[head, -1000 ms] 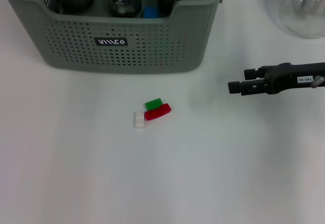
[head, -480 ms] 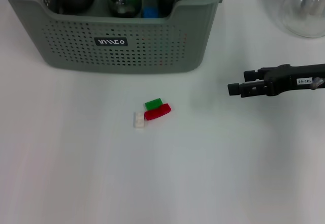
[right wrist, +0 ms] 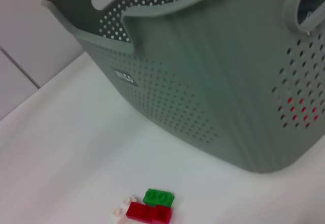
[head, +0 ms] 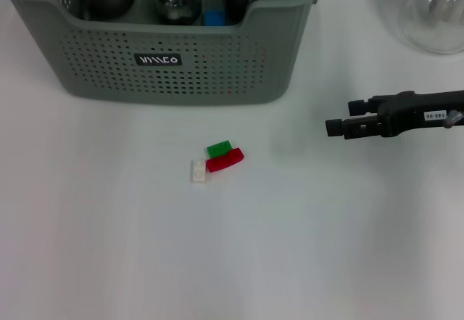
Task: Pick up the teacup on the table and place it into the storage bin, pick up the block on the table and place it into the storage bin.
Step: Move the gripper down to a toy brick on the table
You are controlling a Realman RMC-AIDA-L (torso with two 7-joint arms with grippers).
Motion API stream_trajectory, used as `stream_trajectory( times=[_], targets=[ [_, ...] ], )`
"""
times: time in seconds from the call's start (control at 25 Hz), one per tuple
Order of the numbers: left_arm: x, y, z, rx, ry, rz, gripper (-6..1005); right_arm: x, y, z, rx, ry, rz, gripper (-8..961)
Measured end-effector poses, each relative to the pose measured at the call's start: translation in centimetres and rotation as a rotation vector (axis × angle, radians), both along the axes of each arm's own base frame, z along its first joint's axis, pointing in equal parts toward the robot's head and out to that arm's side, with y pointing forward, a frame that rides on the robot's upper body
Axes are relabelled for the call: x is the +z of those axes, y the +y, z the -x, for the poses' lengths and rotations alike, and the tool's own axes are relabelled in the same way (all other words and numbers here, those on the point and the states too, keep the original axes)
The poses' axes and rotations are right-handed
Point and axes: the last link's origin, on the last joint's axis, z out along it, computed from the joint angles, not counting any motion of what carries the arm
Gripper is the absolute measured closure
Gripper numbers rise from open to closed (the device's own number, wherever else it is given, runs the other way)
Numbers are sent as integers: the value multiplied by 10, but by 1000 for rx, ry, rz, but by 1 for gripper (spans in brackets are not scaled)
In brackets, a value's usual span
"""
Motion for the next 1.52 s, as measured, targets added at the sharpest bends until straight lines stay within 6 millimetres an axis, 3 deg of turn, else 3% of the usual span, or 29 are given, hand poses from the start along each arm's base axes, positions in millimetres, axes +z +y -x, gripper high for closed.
stream_trajectory(
  times=[0.12,0.24,0.4,0.44,0.6,0.72,0.88,1.08,1.52],
  targets=[
    [33,-28,-8,-96,-161,-38,233,0,1,0,3,-2,-1,6],
    [52,-57,-9,-205,-322,-14,232,1,0,-1,3,-4,-3,6],
    [60,-101,-9,-441,-474,110,232,2,0,-2,3,-3,-10,6],
    [54,-122,-8,-551,-490,198,232,2,0,-2,2,-3,-10,6],
    [31,-159,-2,-721,-440,396,233,2,1,-3,-2,-1,-16,6],
    [2,-173,8,-719,-331,580,233,1,2,-1,-4,3,-14,6],
    [-39,-171,23,-572,-118,749,239,0,2,1,-11,7,-9,6],
    [-76,-155,32,-424,69,829,245,-2,0,-1,-20,10,-6,6],
    [-147,-122,32,-289,512,823,238,-2,-2,-4,-31,11,-5,6]
  ],
)
